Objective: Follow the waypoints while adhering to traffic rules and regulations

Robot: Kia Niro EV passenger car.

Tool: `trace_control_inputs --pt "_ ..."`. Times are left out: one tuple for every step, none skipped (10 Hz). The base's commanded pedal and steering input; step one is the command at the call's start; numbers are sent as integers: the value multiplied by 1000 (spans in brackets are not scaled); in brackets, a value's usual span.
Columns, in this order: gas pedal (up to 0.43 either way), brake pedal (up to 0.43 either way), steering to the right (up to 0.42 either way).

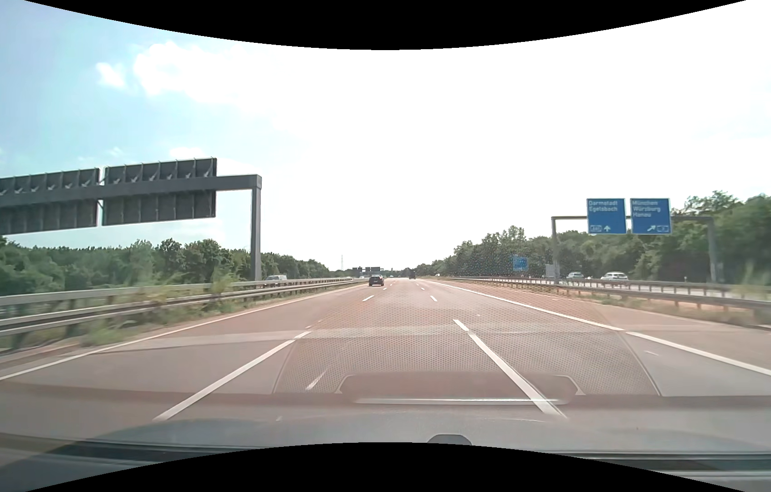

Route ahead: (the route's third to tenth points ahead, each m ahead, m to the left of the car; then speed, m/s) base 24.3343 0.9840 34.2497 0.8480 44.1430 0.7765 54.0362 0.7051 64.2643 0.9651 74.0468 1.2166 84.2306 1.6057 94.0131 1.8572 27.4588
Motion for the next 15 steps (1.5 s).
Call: trace_control_inputs --pt "228 0 -6" --pt "228 0 -6" --pt "228 0 -6" --pt "228 0 -6" --pt "228 0 -6" --pt "228 0 -6" --pt "228 0 -6" --pt "228 0 -6" --pt "228 0 -6" --pt "228 0 -6" --pt "228 0 -6" --pt "228 0 -6" --pt "228 0 -5" --pt "228 0 -5" --pt "228 0 -5"
